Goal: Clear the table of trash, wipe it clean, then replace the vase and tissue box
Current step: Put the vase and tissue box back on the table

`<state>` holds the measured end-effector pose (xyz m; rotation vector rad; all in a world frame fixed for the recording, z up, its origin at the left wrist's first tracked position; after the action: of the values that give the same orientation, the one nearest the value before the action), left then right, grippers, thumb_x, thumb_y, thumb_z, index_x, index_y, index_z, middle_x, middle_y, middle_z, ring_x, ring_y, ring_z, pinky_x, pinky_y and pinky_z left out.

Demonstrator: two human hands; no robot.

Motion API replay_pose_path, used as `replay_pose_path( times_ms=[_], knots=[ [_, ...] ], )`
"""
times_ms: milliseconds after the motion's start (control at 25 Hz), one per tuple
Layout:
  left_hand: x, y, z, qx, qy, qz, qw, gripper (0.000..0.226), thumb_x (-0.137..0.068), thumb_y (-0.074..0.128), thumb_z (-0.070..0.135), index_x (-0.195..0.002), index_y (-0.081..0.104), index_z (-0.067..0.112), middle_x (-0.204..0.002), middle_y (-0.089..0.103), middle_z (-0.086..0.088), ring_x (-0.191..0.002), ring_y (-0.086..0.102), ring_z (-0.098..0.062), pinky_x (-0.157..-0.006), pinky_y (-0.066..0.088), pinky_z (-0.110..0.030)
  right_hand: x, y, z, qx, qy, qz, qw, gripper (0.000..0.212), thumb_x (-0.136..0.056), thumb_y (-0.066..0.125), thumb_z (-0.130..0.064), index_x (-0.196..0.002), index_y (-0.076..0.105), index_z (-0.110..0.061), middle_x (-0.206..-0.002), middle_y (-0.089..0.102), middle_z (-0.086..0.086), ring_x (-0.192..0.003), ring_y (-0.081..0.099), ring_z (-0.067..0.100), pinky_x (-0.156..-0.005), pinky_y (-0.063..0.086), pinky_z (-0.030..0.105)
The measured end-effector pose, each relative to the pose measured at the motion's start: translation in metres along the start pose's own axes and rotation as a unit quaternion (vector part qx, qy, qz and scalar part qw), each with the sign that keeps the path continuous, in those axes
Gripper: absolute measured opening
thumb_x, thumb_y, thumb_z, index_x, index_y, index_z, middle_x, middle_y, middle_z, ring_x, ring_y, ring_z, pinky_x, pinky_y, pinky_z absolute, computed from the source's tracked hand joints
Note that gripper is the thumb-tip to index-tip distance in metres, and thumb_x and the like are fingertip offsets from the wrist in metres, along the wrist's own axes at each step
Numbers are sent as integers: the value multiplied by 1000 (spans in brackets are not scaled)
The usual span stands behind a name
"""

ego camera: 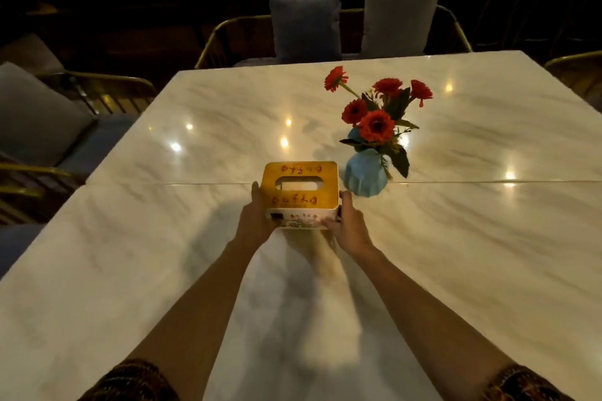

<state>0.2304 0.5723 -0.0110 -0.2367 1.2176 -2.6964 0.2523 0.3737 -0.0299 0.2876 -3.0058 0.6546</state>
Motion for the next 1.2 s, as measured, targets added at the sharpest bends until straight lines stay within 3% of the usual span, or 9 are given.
replay_pose_path(
  times_ms=[160, 440, 520, 680, 760, 840, 920, 1040, 1200],
  knots=[
    [-43, -2, -4, 8, 47, -12, 999, 100, -75, 78, 17, -147, 10, 5, -123, 60, -19, -108, 61, -36, -88, 50, -41, -22, 10, -1, -36, 17, 51, 998, 59, -85, 69, -10, -134, 36, -8, -126, 61, 14, -113, 60, 28, -93, 51, 35],
    [-74, 7, -12, 74, 88, 14, 993, 85, -74, 79, 18, -139, 26, 9, -118, 64, -14, -104, 64, -34, -86, 55, -45, -40, 19, 8, -70, 39, 115, 990, 52, -88, 66, -16, -132, 41, -8, -128, 61, 9, -113, 61, 24, -74, 47, 10],
    [-70, 11, -16, 116, 77, 27, 990, 88, -74, 79, 17, -142, 24, 10, -123, 61, -15, -110, 62, -33, -88, 52, -43, -32, 19, 18, -99, 58, 151, 982, 47, -87, 68, -15, -128, 47, -9, -121, 63, 3, -110, 61, 19, -80, 47, 16],
    [-49, 26, -28, 265, 44, 70, 961, 115, -68, 83, 15, -150, 3, 19, -149, 34, -14, -131, 43, -24, -93, 42, -26, -9, -27, 45, -63, 75, 369, 924, 51, -78, 77, -13, -119, 47, -8, -109, 58, 10, -102, 61, 29, -80, 51, 30],
    [-42, 39, -24, 286, 49, 97, 952, 123, -64, 86, 16, -150, -2, 23, -152, 23, -11, -126, 42, -15, -84, 40, -7, -22, -52, 44, -29, 53, 370, 927, 77, -73, 82, -15, -133, 36, -7, -132, 42, 15, -121, 48, 31, -95, 48, 39],
    [-38, 54, -14, 297, 52, 128, 945, 126, -62, 87, 17, -150, -2, 22, -151, 21, -11, -120, 42, -11, -75, 39, 4, -48, -67, 38, -45, 63, 302, 950, 99, -69, 84, -17, -145, 21, -9, -148, 26, 12, -135, 30, 28, -106, 36, 38],
    [-39, 67, -8, 298, 50, 160, 940, 128, -59, 87, 22, -150, -3, 20, -150, 21, -12, -123, 43, -16, -83, 43, -3, -72, -68, 35, -94, 67, 234, 965, 103, -69, 84, -14, -148, 17, -12, -151, 27, 9, -137, 31, 27, -106, 35, 36],
    [-46, 76, -9, 294, 35, 195, 935, 132, -57, 88, 29, -150, -5, 21, -148, 26, -13, -131, 40, -29, -102, 46, -38, -88, -63, 46, -42, 39, 210, 976, 100, -69, 83, -15, -148, 23, -16, -144, 40, 9, -126, 47, 27, -98, 43, 33],
    [-50, 83, -9, 286, 48, 205, 935, 128, -58, 89, 27, -149, 0, 19, -140, 33, -14, -126, 46, -29, -97, 50, -45, -91, -63, 52, -32, 7, 216, 976, 99, -69, 82, -15, -148, 22, -16, -138, 47, 10, -120, 51, 28, -99, 47, 40]
  ],
)
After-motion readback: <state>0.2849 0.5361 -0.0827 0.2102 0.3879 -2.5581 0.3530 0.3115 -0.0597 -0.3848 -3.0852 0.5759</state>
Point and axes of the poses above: each hand's wrist, its own x-axis away from the middle knuckle, its own y-axis out of the palm, z = x × y, the point moved 5 cm from there along -x, towards the middle knuckle
